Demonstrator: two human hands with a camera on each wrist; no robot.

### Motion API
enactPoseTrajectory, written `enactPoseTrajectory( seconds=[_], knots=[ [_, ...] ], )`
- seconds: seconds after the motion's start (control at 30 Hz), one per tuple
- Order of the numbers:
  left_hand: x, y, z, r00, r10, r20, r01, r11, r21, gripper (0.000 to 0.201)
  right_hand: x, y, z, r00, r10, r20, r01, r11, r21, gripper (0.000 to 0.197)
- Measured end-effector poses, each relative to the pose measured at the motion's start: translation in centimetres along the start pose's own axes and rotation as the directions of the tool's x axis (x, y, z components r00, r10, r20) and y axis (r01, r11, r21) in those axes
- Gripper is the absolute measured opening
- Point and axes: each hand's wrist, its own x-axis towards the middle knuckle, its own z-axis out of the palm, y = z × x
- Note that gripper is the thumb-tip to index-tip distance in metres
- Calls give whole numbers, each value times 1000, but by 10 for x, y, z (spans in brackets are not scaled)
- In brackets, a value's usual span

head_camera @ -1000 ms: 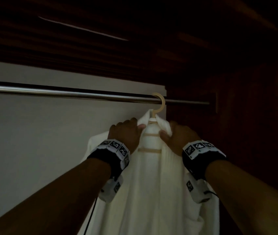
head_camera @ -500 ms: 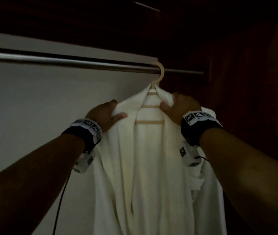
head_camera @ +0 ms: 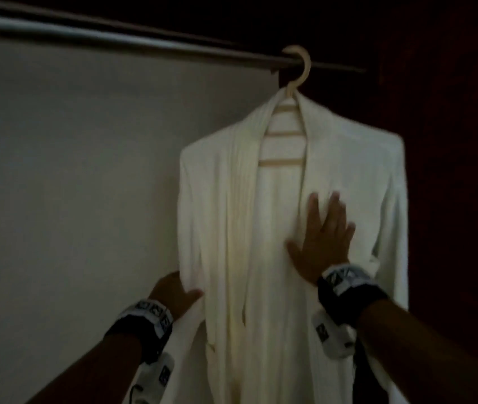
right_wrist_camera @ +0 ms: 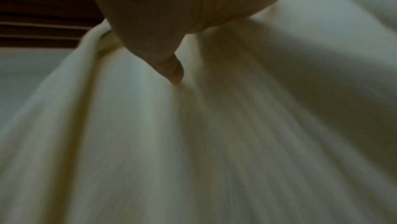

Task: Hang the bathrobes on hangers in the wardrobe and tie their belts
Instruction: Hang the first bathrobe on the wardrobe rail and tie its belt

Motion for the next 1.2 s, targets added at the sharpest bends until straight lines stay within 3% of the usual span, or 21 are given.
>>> enactPoseTrajectory(
  seconds=[0.1, 0.2, 0.27, 0.33, 0.4, 0.47, 0.5, 0.57, 0.63, 0.7, 0.77, 0.87, 0.9, 0.93, 0.97, 1.0, 1.03, 1.07, 1.1, 1.17, 1.2],
  knots=[
    [-25, -45, 35, 997, -71, 13, 70, 997, 31, 61, -98, -21, 51, 991, -52, 127, 37, 993, 115, 96],
    [-39, -71, 53, 994, -91, -56, 93, 995, 34, 56, -147, -50, 84, 941, 6, 338, -56, 989, 139, 86],
    [-44, -77, 55, 988, -98, -121, 99, 995, 0, 54, -152, -59, 99, 914, 86, 395, -186, 957, 222, 74],
    [-46, -78, 52, 970, -126, -206, 118, 992, -52, 52, -145, -60, 107, 918, 142, 370, -277, 898, 343, 61],
    [-47, -75, 50, 927, -182, -329, 146, 981, -131, 54, -136, -57, 111, 928, 201, 313, -333, 825, 456, 56],
    [-48, -69, 54, 872, -151, -466, 63, 978, -199, 60, -126, -53, 114, 912, 197, 359, -357, 812, 462, 59],
    [-49, -66, 59, 872, -109, -478, -5, 973, -231, 63, -122, -50, 118, 894, 167, 417, -356, 828, 432, 57],
    [-49, -56, 74, 924, -16, -381, -114, 942, -317, 65, -115, -47, 125, 849, 98, 520, -323, 873, 364, 37],
    [-46, -48, 84, 952, 60, -301, -154, 941, -301, 65, -112, -45, 126, 824, 65, 563, -304, 889, 342, 26],
    [-39, -46, 86, 945, 36, -324, -128, 955, -269, 64, -116, -40, 118, 826, 84, 558, -344, 859, 380, 19],
    [-29, -57, 81, 905, -95, -414, -38, 953, -301, 64, -124, -25, 108, 850, 159, 502, -415, 789, 453, 10],
    [-20, -72, 70, 784, -344, -516, 153, 914, -377, 64, -136, 13, 91, 886, 269, 379, -433, 772, 465, 13],
    [-20, -71, 73, 751, -304, -586, 182, 949, -259, 64, -139, 24, 86, 896, 276, 347, -420, 778, 467, 16],
    [-23, -67, 81, 751, -134, -647, 128, 990, -56, 64, -141, 33, 82, 907, 273, 322, -405, 777, 482, 20],
    [-25, -62, 92, 788, 131, -602, -13, 980, 197, 66, -142, 39, 77, 917, 267, 297, -388, 773, 502, 23],
    [-26, -60, 110, 802, 390, -452, -205, 891, 405, 70, -143, 44, 72, 923, 269, 275, -379, 763, 523, 25],
    [-24, -60, 129, 815, 518, -259, -369, 809, 457, 76, -142, 47, 67, 925, 277, 259, -376, 750, 543, 25],
    [-25, -55, 142, 852, 512, -111, -439, 814, 381, 82, -142, 51, 62, 927, 282, 248, -375, 736, 563, 23],
    [-25, -49, 154, 900, 434, -33, -414, 877, 243, 87, -142, 55, 59, 928, 281, 244, -372, 721, 585, 20],
    [-22, -28, 170, 959, 276, 67, -265, 955, -135, 98, -145, 66, 51, 929, 231, 290, -365, 712, 600, 27],
    [-22, -13, 175, 966, 222, 131, -171, 932, -318, 106, -147, 72, 46, 919, 180, 350, -363, 730, 579, 48]
  ],
)
